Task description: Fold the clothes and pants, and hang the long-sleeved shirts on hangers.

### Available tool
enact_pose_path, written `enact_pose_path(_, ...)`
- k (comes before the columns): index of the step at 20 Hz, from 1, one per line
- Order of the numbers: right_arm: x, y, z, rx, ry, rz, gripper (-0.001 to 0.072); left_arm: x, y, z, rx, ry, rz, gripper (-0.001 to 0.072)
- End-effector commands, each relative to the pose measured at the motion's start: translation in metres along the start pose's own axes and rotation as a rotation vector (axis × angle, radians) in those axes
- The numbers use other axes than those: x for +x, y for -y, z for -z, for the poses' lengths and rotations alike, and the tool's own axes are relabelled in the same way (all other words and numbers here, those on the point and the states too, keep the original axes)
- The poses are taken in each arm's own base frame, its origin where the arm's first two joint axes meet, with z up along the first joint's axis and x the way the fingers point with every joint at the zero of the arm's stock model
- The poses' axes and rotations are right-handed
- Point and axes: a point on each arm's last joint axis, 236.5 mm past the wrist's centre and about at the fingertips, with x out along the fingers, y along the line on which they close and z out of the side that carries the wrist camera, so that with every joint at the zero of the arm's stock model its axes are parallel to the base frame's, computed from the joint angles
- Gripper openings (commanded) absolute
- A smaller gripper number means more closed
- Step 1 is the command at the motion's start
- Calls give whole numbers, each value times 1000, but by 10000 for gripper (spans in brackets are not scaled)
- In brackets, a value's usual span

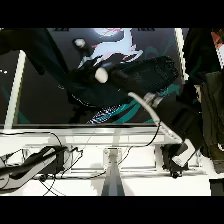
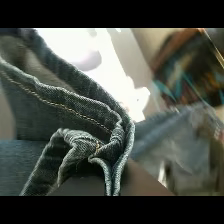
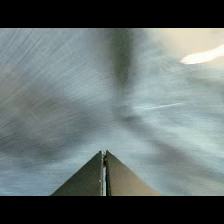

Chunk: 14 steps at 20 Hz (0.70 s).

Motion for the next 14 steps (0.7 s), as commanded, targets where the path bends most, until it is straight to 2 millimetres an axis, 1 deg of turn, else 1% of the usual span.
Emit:
enact_pose_path(1, -64, 103, -35, 32, -8, 175, 22, 50, 27, 32, -10, -121, 117, 23)
enact_pose_path(2, -87, 132, -47, 70, 15, 213, 23, 72, 43, 48, -9, -171, 166, 23)
enact_pose_path(4, -125, 177, -63, 132, 51, 274, 22, 116, 77, 81, -1, -258, 247, 24)
enact_pose_path(5, -143, 196, -67, 160, 64, 301, 22, 139, 96, 99, 6, -293, 278, 23)
enact_pose_path(6, -158, 211, -68, 185, 67, 322, 23, 159, 113, 115, 13, -315, 298, 24)
enact_pose_path(7, -169, 222, -68, 204, 64, 337, 22, 177, 128, 130, 22, -333, 312, 44)
enact_pose_path(8, -177, 230, -65, 220, 56, 349, 22, 191, 145, 147, 32, -354, 330, 156)
enact_pose_path(9, -182, 236, -62, 234, 42, 357, 22, 198, 159, 162, 42, -385, 352, 321)
enact_pose_path(10, -186, 239, -57, 244, 26, 363, 23, 201, 168, 173, 52, -410, 368, 533)
enact_pose_path(11, -187, 241, -54, 247, 11, 368, 22, 201, 171, 178, 68, -422, 370, 591)
enact_pose_path(12, -187, 241, -51, 250, -1, 368, 22, 199, 167, 176, 71, -422, 364, 590)
enact_pose_path(13, -187, 241, -48, 252, -10, 368, 22, 198, 157, 169, 33, -414, 338, 589)
enact_pose_path(14, -187, 241, -48, 252, -11, 367, 22, 195, 138, 158, -32, -401, 294, 589)
